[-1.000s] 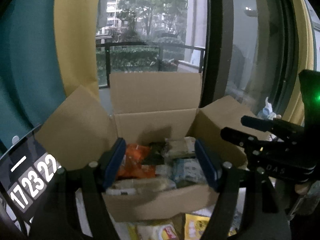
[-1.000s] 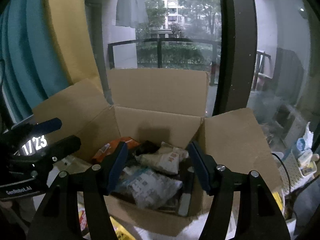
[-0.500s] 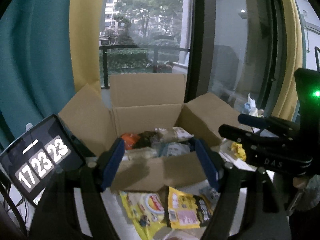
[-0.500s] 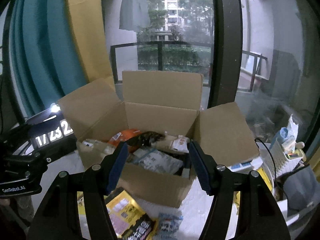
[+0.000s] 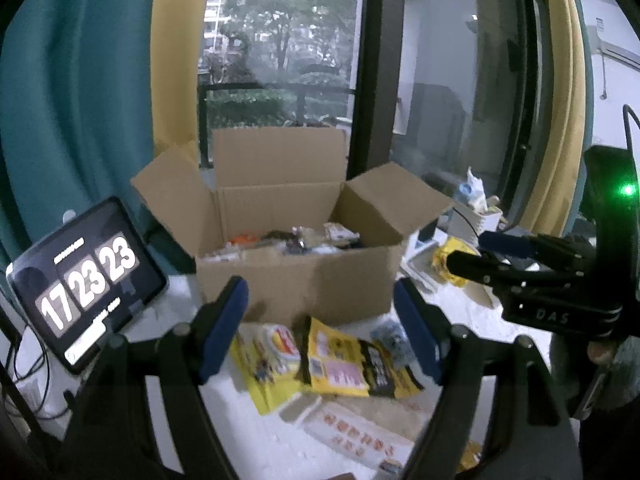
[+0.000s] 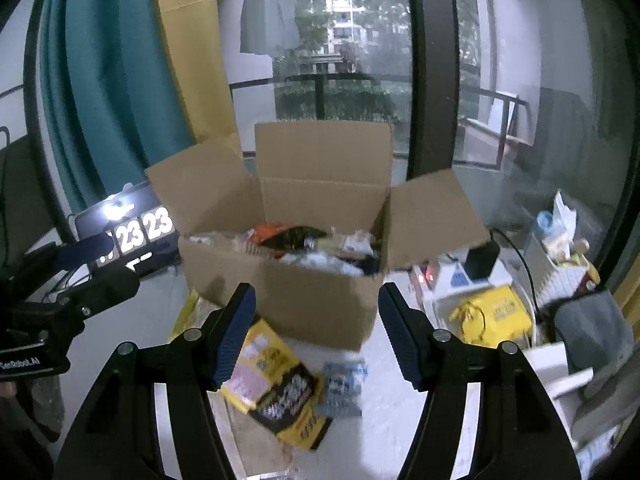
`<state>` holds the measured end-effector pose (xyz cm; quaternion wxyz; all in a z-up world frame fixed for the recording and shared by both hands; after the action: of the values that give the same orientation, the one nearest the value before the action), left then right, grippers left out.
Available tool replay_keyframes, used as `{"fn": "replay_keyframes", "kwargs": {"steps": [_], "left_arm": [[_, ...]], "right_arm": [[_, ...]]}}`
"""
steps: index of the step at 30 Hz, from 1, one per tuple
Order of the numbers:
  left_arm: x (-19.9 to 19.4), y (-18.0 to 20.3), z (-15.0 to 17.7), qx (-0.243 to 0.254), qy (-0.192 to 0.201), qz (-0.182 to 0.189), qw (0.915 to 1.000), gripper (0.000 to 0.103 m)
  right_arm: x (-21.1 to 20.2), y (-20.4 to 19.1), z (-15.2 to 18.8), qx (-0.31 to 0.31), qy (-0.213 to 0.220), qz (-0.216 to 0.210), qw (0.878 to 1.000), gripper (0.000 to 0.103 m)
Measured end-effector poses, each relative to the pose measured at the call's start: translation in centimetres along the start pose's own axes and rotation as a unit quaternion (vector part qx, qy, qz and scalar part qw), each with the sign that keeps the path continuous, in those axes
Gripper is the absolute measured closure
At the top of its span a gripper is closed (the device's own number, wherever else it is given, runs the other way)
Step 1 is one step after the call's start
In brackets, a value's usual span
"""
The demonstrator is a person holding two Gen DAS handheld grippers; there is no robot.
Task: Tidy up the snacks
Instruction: 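Withdraw both tools from the box back over the table, then grasp the yellow-green chip bag with the right tool while the left tool grasps the clear plastic bag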
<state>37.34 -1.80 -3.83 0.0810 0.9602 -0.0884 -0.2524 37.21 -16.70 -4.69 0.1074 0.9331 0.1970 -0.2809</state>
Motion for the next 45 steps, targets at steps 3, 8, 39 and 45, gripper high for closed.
{"fn": "replay_keyframes", "kwargs": {"steps": [3, 8, 39, 45], "left_arm": [[-1.0, 0.3, 1.5, -0.001, -0.005, 0.003, 1.0000, 0.027], [-2.3, 0.7, 4.5, -0.006, -0.023, 0.010, 0.9997, 0.026], [-7.7, 2.9, 23.6, -0.010, -0.178, 0.063, 0.9820, 0.024], [-8.2, 5.1, 25.0, 0.034, -0.197, 0.088, 0.9758, 0.016]], "right_arm": [[-0.8, -0.3, 1.6, 0.004, -0.010, -0.004, 1.000, 0.036], [-2.0, -1.7, 5.1, 0.008, -0.034, -0.019, 0.999, 0.036], [-3.4, -8.7, 21.9, 0.023, -0.175, -0.098, 0.979, 0.036], [-3.7, -8.5, 21.9, 0.010, -0.160, -0.101, 0.982, 0.080]]}}
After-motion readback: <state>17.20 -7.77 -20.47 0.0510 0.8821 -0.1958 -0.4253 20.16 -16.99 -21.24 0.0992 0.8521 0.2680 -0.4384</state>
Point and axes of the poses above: each gripper's, at about its wrist camera, not at the fingertips, and x roughly the way its jaws point, y to its right, z to its underside, the point moved 10 cm from there along x, roughly the way its jaws point, and after that the axes turned 7 degrees about -x, right-handed, at the moved point
